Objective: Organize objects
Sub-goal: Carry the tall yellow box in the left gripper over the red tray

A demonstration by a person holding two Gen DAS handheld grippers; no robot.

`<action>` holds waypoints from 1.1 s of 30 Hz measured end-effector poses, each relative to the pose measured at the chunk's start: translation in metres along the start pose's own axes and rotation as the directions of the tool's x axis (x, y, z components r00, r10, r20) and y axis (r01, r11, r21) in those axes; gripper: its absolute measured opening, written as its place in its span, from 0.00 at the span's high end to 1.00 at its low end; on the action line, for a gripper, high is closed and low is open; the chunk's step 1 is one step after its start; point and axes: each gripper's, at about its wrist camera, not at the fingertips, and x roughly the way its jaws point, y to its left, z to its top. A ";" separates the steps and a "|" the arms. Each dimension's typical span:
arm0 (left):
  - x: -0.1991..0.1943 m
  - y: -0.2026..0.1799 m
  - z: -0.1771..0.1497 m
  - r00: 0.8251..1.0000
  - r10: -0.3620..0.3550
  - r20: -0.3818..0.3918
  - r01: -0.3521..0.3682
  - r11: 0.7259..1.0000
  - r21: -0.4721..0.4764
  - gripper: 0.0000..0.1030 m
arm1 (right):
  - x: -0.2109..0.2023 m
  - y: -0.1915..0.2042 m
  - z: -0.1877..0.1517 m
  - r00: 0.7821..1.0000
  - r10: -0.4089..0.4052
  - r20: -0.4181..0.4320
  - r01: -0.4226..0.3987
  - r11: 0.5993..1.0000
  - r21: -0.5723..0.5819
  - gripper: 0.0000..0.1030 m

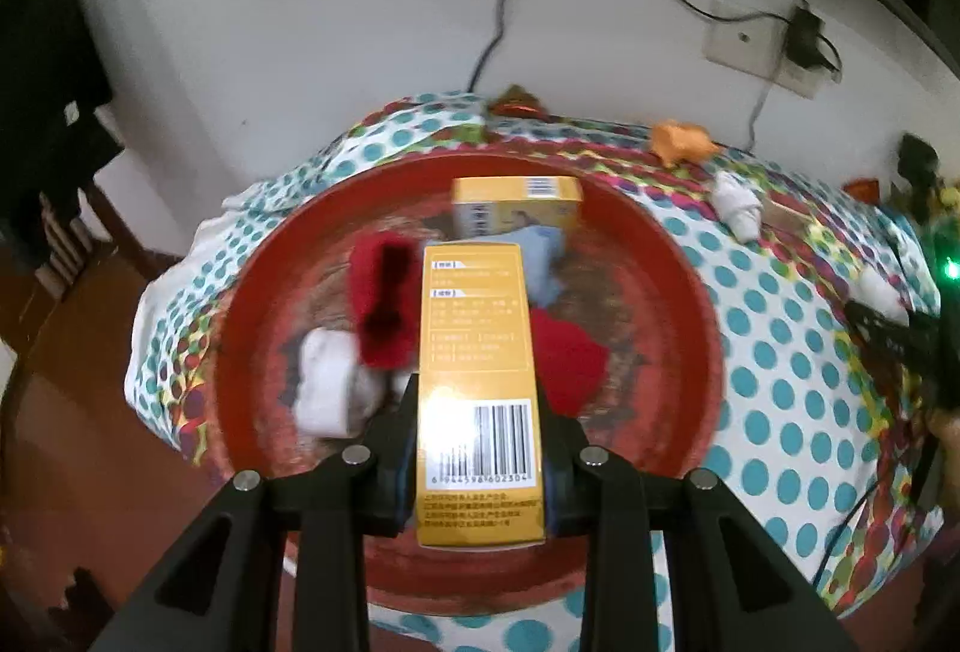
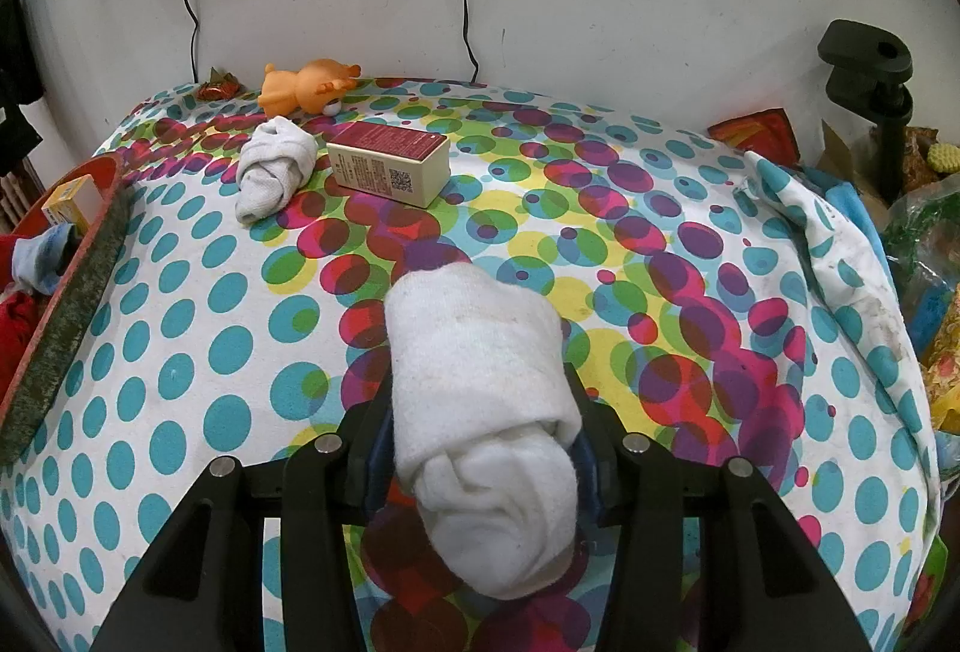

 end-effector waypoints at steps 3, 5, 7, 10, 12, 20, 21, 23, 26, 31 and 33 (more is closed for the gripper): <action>0.000 0.020 0.004 0.999 0.047 0.017 -0.047 0.999 -0.023 0.70 | 0.000 -0.001 0.000 1.000 0.003 0.000 -0.003 1.000 -0.002 0.55; 0.000 0.031 0.007 0.996 0.080 0.025 -0.079 0.996 -0.041 0.70 | 0.000 -0.001 0.000 1.000 0.004 0.000 -0.004 1.000 -0.003 0.55; 0.001 0.046 0.012 0.994 0.105 0.029 -0.103 0.992 -0.067 0.70 | 0.000 0.000 0.000 1.000 0.005 0.000 -0.005 1.000 -0.005 0.55; 0.002 0.062 0.018 0.991 0.130 0.032 -0.126 0.988 -0.094 0.70 | -0.001 -0.001 0.000 1.000 0.006 0.000 -0.006 1.000 -0.006 0.55; 0.005 0.072 0.024 0.988 0.149 0.029 -0.145 0.984 -0.099 0.70 | -0.001 -0.002 0.000 1.000 0.006 0.000 -0.006 1.000 -0.008 0.55; 0.036 0.093 0.041 0.987 0.160 -0.015 -0.160 0.983 -0.090 0.70 | -0.002 -0.004 0.000 1.000 0.011 0.000 -0.011 1.000 -0.014 0.55; 0.039 0.096 0.044 0.989 0.150 -0.017 -0.151 0.983 -0.104 0.70 | -0.002 -0.004 0.000 1.000 0.011 0.000 -0.011 1.000 -0.014 0.55; 0.047 0.098 0.049 0.991 0.131 -0.018 -0.132 0.986 -0.102 0.70 | -0.002 -0.004 0.000 1.000 0.013 0.000 -0.013 1.000 -0.015 0.55; 0.058 0.098 0.054 0.990 0.136 -0.029 -0.138 0.987 -0.077 0.70 | -0.002 -0.004 0.000 1.000 0.015 0.000 -0.015 1.000 -0.017 0.55; 0.082 0.103 0.057 0.989 0.136 -0.064 -0.140 0.988 -0.069 0.70 | -0.002 -0.004 0.000 1.000 0.017 0.000 -0.017 1.000 -0.021 0.55; 0.090 0.105 0.058 0.988 0.131 -0.078 -0.138 0.987 -0.086 0.70 | -0.002 -0.004 0.000 1.000 0.017 0.000 -0.017 1.000 -0.022 0.55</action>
